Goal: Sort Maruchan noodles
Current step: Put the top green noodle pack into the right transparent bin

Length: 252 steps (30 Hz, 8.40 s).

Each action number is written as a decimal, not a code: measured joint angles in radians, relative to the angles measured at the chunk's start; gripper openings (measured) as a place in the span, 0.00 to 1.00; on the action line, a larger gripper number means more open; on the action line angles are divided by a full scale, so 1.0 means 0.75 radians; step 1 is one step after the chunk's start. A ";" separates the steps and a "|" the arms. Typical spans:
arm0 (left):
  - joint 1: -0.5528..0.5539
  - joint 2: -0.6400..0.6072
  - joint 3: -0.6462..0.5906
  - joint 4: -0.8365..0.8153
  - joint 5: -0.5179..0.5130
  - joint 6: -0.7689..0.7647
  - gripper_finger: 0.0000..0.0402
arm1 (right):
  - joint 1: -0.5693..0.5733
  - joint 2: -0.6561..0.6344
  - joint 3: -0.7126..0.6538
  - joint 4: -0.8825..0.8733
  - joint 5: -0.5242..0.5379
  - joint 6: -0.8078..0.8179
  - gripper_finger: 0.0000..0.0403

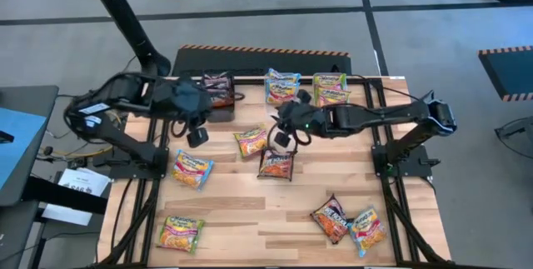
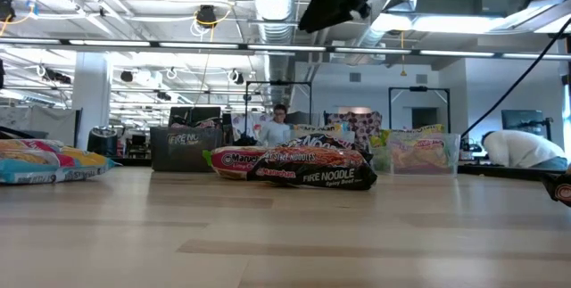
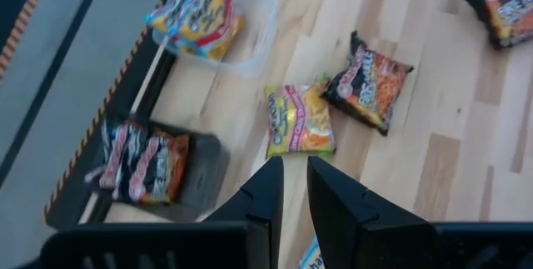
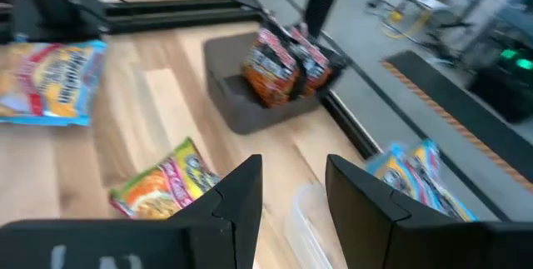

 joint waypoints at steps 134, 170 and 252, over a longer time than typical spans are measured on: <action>-0.054 -1.098 -1.434 0.751 -0.276 -0.255 0.11 | -0.200 0.774 0.245 0.075 -0.780 -0.258 0.58; -0.054 -1.098 -1.434 0.752 -0.278 -0.255 0.11 | -0.160 0.795 0.503 -0.222 -0.775 -0.239 0.01; -0.054 -1.098 -1.434 0.752 -0.278 -0.279 0.11 | -0.388 -0.584 -0.352 -0.548 0.261 -0.243 0.02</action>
